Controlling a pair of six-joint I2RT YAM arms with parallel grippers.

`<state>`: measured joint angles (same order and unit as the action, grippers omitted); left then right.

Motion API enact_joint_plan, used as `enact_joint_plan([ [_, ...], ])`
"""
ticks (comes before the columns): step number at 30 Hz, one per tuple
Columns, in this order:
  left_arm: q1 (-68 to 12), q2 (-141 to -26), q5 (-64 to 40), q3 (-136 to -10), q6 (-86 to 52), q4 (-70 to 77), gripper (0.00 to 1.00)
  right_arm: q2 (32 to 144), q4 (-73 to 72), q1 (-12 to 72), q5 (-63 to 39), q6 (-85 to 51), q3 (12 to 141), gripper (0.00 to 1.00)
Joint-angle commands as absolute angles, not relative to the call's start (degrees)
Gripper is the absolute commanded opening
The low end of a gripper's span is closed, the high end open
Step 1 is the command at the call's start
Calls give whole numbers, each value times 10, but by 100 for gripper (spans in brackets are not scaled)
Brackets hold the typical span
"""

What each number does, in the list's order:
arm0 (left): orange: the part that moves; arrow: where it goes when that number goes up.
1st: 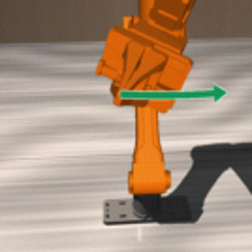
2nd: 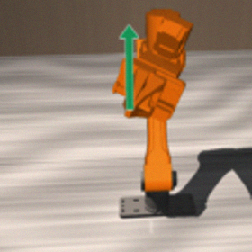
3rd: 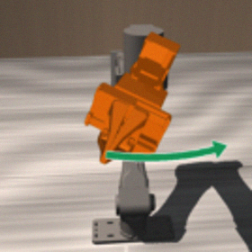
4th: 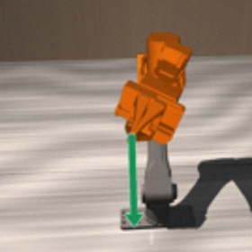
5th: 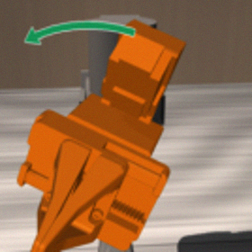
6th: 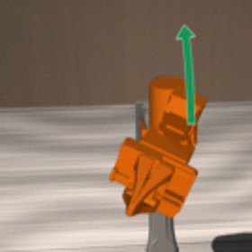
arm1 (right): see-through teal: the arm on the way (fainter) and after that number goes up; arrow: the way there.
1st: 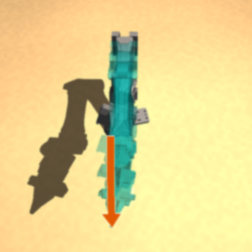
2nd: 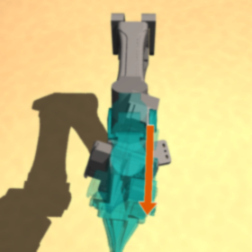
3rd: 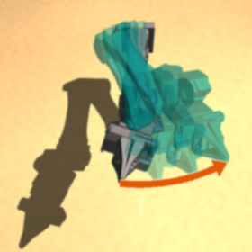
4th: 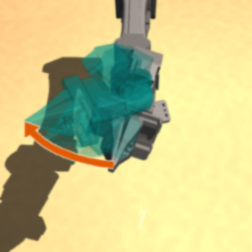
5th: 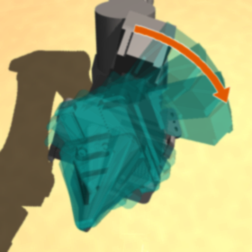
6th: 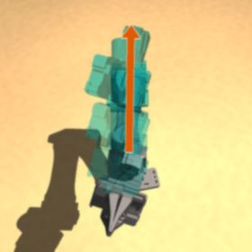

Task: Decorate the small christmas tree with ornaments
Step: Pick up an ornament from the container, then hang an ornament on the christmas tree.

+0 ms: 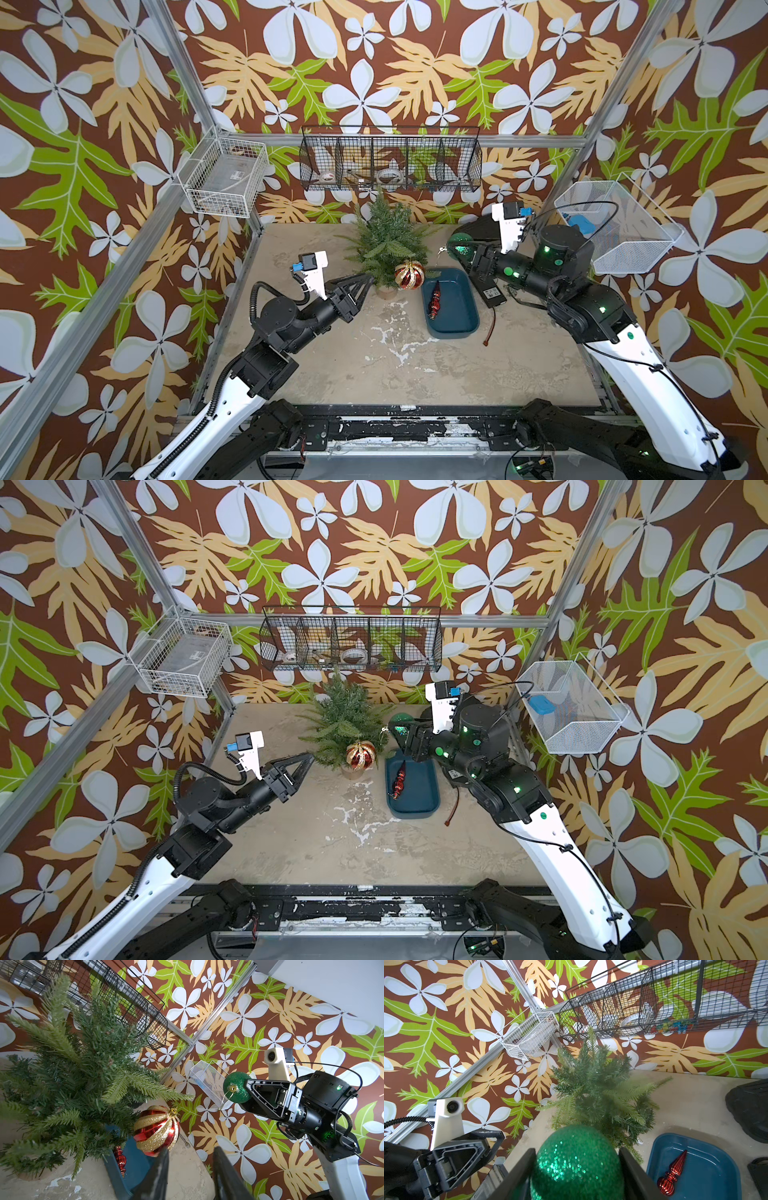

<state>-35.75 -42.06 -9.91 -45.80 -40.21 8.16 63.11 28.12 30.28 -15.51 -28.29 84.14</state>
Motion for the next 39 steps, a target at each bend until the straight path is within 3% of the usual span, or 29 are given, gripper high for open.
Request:
enact_joint_plan([
  [1,-357,-429,-131,-465,-393,127,28,637,254,312,-184,-298,851,60],
  [6,-356,-439,-160,-457,-396,192,26,659,251,359,-173,-297,884,60],
  [11,-338,-425,-141,-453,-390,179,33,698,255,412,-150,-290,924,60],
  [15,-254,-385,-154,-440,-403,145,38,726,248,447,-137,-286,941,60],
  [21,-108,-362,-291,-400,-482,185,38,758,238,465,-138,-285,961,60],
  [29,-106,-382,-365,-321,-577,378,18,779,239,470,-142,-285,978,60],
  [39,-134,-387,-377,-304,-594,472,34,796,227,479,-156,-289,983,60],
])
